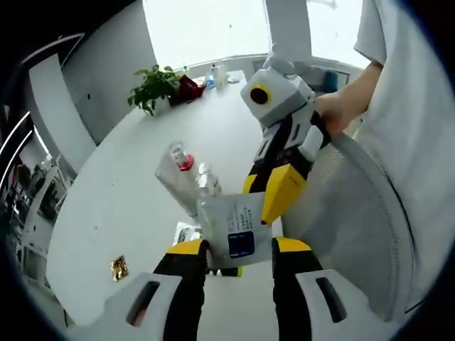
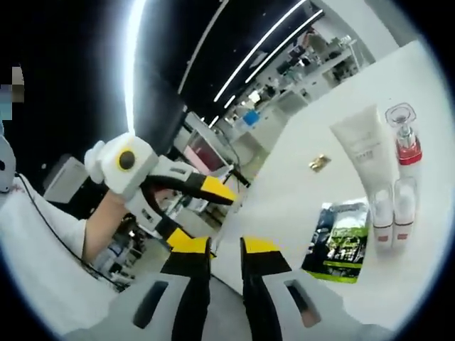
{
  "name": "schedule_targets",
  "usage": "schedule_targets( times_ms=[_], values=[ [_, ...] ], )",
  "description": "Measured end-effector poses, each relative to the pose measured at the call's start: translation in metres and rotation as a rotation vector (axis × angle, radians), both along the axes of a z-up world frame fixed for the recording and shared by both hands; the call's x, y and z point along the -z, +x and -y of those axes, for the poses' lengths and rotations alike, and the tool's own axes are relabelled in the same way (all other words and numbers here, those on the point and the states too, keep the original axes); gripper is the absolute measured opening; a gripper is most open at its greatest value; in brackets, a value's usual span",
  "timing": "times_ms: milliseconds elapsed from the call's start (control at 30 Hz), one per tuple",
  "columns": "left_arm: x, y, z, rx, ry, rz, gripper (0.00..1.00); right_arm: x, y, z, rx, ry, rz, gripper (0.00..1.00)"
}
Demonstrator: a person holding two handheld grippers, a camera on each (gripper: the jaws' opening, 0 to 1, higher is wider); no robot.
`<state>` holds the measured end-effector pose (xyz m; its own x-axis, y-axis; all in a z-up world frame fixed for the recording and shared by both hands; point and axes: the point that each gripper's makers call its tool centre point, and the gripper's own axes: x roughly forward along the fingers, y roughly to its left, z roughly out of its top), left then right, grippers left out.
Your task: Arrange the skincare products in the storage area until every visible bottle or jar stands upright without overlapping.
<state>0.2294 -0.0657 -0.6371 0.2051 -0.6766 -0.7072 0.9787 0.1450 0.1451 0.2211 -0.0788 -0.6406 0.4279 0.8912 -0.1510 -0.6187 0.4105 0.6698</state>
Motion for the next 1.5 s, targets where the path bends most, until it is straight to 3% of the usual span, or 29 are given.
schedule_targets(
  times_ms=[100,300,600,867,1100,1233,1333,1500],
  values=[
    [-0.002,-0.001,0.001,-0.004,-0.007,0.003,0.40,-0.005,-0.005,-0.002,-0.018,0.022,0.005,0.04],
    [-0.005,-0.004,0.000,-0.023,-0.023,-0.002,0.41,-0.008,-0.009,-0.002,-0.014,0.039,0.005,0.02],
    [-0.017,-0.003,-0.007,-0.156,-0.197,-0.072,0.54,-0.017,-0.006,0.005,0.024,0.089,-0.003,0.01],
    [-0.027,-0.004,-0.018,-0.330,-0.408,-0.152,0.60,-0.030,-0.005,0.007,0.055,0.181,-0.044,0.01],
    [-0.046,-0.011,-0.019,-0.472,-0.701,-0.271,0.58,-0.035,-0.007,0.006,0.069,0.246,-0.061,0.01],
    [-0.042,-0.014,-0.023,-0.525,-0.764,-0.315,0.57,-0.040,-0.003,0.007,0.094,0.292,-0.073,0.01],
    [-0.047,-0.014,-0.025,-0.569,-0.850,-0.355,0.57,-0.044,-0.002,0.007,0.108,0.324,-0.082,0.01],
    [-0.051,-0.012,-0.031,-0.636,-0.973,-0.401,0.47,-0.047,-0.002,0.003,0.117,0.374,-0.108,0.01]
  ],
)
